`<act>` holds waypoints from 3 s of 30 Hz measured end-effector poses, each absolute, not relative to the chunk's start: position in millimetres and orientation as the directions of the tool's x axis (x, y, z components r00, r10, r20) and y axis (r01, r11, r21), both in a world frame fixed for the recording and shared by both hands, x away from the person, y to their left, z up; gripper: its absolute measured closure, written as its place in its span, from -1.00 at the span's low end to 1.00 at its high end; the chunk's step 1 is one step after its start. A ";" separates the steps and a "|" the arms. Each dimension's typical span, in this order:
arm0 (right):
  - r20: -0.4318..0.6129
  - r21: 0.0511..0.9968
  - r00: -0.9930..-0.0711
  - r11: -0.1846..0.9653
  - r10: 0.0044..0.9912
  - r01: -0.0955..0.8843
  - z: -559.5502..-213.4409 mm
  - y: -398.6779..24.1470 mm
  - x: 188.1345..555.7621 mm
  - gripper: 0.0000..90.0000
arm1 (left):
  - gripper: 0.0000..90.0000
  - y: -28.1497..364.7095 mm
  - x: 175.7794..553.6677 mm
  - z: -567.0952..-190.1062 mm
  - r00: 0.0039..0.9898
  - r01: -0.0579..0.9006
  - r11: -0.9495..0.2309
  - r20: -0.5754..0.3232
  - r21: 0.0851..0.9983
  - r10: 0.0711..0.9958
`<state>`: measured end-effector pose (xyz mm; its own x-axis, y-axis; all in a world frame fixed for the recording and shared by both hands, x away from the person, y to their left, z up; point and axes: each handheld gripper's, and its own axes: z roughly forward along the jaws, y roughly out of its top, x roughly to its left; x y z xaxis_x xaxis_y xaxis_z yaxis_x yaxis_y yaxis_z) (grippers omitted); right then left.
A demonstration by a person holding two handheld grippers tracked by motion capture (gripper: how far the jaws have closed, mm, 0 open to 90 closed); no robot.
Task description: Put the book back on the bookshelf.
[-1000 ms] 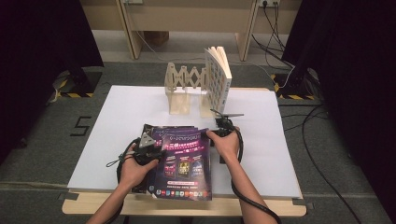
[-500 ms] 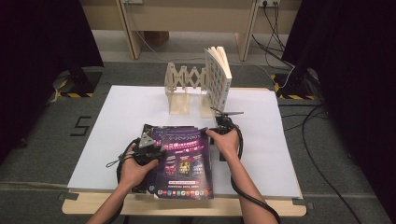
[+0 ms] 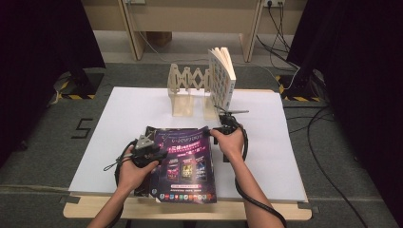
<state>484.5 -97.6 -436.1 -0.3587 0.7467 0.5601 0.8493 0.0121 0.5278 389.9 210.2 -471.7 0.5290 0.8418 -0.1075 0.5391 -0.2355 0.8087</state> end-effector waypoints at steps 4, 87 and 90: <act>0.574 0.548 -0.365 -0.013 0.733 0.836 -430.4 -97.8 480.5 0.87 | 0.04 226.0 389.8 -468.9 0.469 0.532 -0.164 -0.128 0.830 0.874; 0.542 0.754 -0.445 -0.179 0.713 0.632 -360.3 -120.1 463.5 0.88 | -0.13 296.0 394.8 -498.5 0.210 0.470 -0.008 -0.103 0.883 0.972; 0.541 0.762 -0.445 -0.192 0.714 0.618 -357.8 -121.3 463.8 0.88 | -0.13 295.8 394.8 -498.5 0.211 0.470 -0.010 -0.101 0.883 0.972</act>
